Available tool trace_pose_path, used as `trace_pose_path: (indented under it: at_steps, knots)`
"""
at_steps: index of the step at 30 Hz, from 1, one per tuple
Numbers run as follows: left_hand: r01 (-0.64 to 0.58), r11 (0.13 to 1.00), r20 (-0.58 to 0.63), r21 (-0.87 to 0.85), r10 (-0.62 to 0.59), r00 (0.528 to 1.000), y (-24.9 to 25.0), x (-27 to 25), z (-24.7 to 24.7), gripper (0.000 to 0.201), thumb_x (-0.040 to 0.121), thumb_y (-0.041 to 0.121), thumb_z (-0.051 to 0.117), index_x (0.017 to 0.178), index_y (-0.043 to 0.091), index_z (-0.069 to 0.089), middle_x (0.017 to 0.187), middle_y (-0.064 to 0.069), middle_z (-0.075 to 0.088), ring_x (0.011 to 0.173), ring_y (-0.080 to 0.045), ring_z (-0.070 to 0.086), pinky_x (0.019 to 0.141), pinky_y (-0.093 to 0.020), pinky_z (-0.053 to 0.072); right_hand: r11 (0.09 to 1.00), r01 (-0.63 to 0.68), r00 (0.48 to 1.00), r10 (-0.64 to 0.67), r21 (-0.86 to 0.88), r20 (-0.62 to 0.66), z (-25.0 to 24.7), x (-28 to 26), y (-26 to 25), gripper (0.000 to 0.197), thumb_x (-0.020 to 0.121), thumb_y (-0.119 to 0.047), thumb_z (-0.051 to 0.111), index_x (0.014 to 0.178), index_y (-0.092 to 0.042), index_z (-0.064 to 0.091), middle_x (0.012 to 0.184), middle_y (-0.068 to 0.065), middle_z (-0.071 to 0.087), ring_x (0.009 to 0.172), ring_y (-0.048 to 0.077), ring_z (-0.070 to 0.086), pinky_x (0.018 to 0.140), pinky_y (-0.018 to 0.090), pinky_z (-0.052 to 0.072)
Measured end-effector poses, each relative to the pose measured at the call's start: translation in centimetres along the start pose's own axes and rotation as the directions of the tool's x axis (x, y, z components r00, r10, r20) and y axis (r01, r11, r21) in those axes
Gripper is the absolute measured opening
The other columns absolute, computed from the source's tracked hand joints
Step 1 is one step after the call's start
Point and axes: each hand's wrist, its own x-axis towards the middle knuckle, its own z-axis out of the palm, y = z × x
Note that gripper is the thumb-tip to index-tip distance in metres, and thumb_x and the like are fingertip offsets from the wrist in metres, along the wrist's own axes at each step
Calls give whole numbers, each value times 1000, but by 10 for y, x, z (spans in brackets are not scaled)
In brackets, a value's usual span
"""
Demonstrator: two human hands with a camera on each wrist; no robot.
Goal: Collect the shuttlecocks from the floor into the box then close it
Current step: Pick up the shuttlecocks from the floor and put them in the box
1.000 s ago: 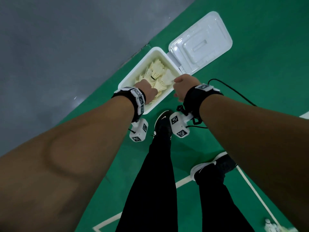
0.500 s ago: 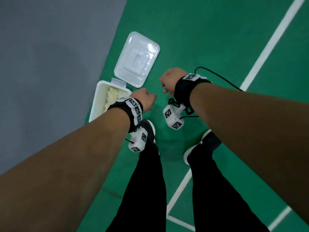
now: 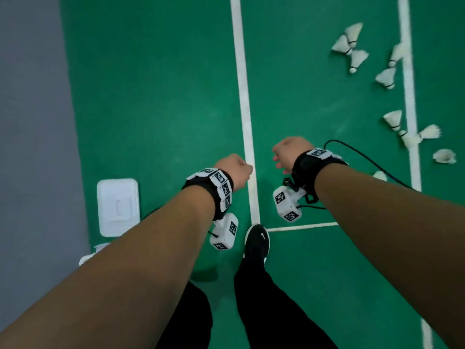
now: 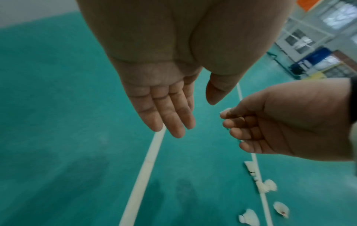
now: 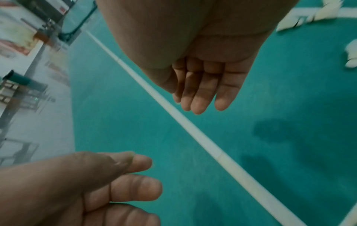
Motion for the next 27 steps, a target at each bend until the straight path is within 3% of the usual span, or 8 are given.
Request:
trace_pose_path:
  at_steps: [4,7,8,11,14,18,22,27]
  knots:
    - [-105,994,26,15,104,994,92,27,27,32,76,47,51,95,26,65,85,3,78,77,-21,78,80,-44,65,999,-17,994,23,51,-108,-98,17,16,6,102,-17,60,100,-17,65,102,10,74,75,21,69,62,28,55]
    - [-148,988,87,50,143,986,138,49,44,22,83,42,53,94,25,64,85,1,79,79,-22,78,80,-45,65,999,-47,996,45,-19,-73,-140,36,30,18,105,-16,57,102,-4,70,99,17,74,87,33,72,79,44,63]
    - [-152,987,108,60,145,984,148,59,49,18,87,38,55,94,24,65,86,-1,79,80,-23,79,80,-46,65,998,-53,994,55,21,-95,-149,44,34,16,104,-17,58,101,-7,71,99,16,75,84,31,73,77,44,63]
    - [-169,977,122,132,154,981,184,107,58,12,93,31,57,94,24,65,86,-1,79,81,-22,78,82,-45,65,975,-98,980,129,198,-149,-176,90,46,7,101,-18,62,94,-21,65,95,5,73,71,19,70,64,31,58]
    - [-166,970,146,177,141,979,215,154,52,11,96,29,57,93,22,65,90,-2,79,83,-24,78,83,-46,65,949,-151,975,189,275,-117,-192,126,46,2,99,-20,65,101,-20,66,95,4,73,68,16,70,59,28,55]
    - [-177,932,159,316,132,978,261,204,26,19,96,30,56,102,19,69,96,-3,79,85,-25,78,83,-45,65,934,-181,972,218,307,-91,-220,169,26,11,99,-21,65,89,-25,64,93,2,74,68,15,71,55,25,54]
    - [-170,908,173,382,110,979,313,233,0,23,96,22,53,98,8,71,96,-11,80,88,-29,79,79,-45,66,908,-155,978,197,390,-72,-246,199,-1,3,100,-21,63,103,-21,64,95,2,73,67,14,69,53,24,53]
    - [-149,882,163,447,84,983,376,275,-10,20,95,25,54,89,15,69,89,-6,80,83,-26,79,79,-47,66,881,-142,981,187,452,-56,-275,241,-16,6,100,-18,64,106,-18,65,98,5,72,66,13,68,45,18,49]
